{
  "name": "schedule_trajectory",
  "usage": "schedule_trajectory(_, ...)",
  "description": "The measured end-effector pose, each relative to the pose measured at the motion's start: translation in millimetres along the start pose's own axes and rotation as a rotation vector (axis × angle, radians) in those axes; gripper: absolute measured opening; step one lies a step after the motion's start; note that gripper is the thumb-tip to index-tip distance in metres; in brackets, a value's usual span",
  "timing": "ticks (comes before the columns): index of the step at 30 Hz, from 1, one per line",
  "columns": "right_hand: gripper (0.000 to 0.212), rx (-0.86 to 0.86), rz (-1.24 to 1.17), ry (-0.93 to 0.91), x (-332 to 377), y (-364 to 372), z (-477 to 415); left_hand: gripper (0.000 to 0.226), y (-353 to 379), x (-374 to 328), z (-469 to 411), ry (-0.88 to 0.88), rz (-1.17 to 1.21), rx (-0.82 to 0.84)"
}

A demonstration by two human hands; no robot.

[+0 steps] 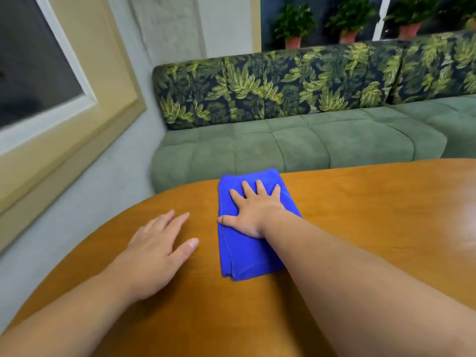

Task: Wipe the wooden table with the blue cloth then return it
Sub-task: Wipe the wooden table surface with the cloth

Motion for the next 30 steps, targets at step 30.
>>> schedule_trajectory(30, 0.095, 0.106, 0.091, -0.407, 325.6, 45.6, 83.3, 0.076, -0.2, 189.2, 207.0, -0.234, 0.199, -0.064)
Point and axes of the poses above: each hand's wrist, its own z-axis away from the middle knuckle, its own y-axis out of the palm, x = y × z, the point moved 10 cm from there along -z, towards the middle knuckle, and after that the axes turned 9 degrees about -y, right-handed, at the moved point
